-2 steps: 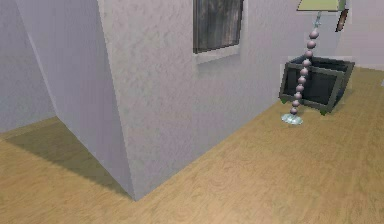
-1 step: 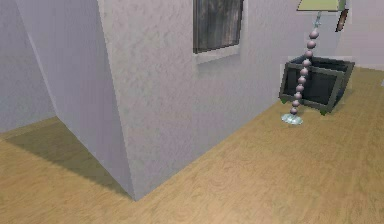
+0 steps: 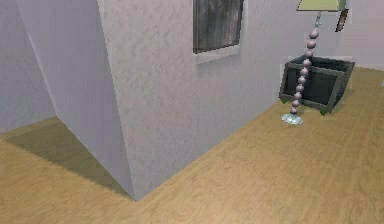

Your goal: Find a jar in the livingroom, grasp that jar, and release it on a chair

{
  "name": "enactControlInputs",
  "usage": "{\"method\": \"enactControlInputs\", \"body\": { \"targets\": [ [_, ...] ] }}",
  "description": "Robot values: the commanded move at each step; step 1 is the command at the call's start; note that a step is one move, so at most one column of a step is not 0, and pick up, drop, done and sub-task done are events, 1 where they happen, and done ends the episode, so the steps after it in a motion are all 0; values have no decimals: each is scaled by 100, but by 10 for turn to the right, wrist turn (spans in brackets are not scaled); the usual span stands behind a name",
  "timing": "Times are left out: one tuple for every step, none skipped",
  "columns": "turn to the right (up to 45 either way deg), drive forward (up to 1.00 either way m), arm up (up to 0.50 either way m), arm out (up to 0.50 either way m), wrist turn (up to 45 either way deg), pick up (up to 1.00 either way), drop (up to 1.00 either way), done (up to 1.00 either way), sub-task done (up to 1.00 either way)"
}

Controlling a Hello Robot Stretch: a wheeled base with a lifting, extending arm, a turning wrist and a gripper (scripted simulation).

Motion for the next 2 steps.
{"method": "enactControlInputs", "body": {
  "targets": [
    [0, 0, 0, -48, 0, 0, 0, 0, 0],
    [-450, 0, 0, 0, 0, 0, 0, 0, 0]
  ]
}}
